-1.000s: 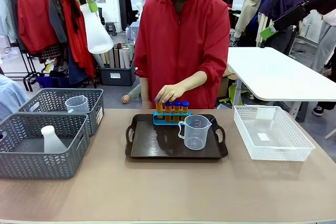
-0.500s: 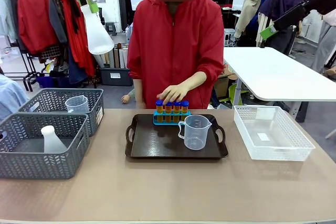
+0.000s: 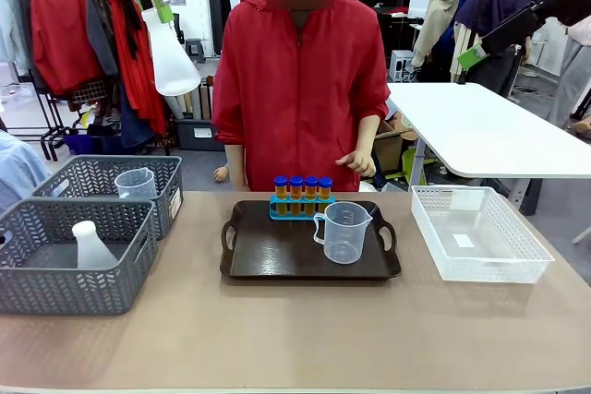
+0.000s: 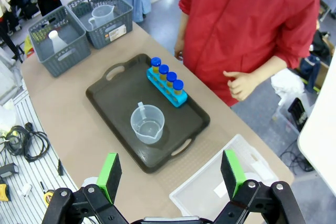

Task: Prepare the laboratory tools.
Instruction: Pick up one Small flask and place it on the Handle tray.

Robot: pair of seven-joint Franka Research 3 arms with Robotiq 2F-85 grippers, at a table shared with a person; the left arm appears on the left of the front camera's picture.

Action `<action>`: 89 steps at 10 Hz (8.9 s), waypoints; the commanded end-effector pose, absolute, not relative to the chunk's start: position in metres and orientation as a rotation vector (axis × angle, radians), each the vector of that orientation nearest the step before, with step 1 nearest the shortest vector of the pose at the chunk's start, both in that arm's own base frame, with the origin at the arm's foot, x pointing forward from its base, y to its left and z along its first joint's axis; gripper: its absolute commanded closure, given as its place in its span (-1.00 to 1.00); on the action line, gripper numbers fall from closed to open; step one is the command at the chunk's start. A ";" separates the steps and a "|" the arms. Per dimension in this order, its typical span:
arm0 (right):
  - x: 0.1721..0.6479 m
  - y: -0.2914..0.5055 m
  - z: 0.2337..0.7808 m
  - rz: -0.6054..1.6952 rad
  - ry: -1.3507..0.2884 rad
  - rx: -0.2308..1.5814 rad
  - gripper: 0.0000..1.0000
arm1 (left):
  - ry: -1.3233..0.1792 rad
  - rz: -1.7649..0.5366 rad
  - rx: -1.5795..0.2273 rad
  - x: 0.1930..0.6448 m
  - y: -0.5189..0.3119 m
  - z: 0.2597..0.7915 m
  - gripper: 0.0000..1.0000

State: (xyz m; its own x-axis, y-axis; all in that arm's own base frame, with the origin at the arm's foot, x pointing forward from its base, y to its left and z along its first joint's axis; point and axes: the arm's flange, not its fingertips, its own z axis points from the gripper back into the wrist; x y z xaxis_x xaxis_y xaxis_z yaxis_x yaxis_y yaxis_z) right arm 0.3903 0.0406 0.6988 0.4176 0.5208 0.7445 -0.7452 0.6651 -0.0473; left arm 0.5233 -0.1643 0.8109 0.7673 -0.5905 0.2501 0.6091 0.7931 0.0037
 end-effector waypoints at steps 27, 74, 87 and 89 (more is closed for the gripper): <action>0.391 0.040 0.700 0.817 -0.815 0.324 -1.00 | -0.120 -1.086 0.068 0.526 -0.393 0.564 1.00; 0.391 0.040 0.700 0.817 -0.815 0.324 -1.00 | -0.092 -0.946 -0.235 0.538 -0.324 0.516 -1.00; 0.391 0.040 0.700 0.817 -0.815 0.324 -1.00 | -0.644 -1.015 -0.426 0.491 -0.162 0.693 -1.00; 0.391 0.040 0.700 0.817 -0.815 0.324 -1.00 | -0.657 -1.015 -0.444 0.484 -0.155 0.690 -1.00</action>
State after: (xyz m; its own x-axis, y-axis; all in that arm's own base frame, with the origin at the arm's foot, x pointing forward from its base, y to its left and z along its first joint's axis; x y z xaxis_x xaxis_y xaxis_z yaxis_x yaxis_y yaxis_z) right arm 0.3903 0.0405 0.6987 0.4179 0.5209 0.7443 -0.7450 0.6654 -0.0473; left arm 0.4940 -0.1594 0.7058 0.3893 -0.6422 0.6603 0.8722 0.4874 -0.0402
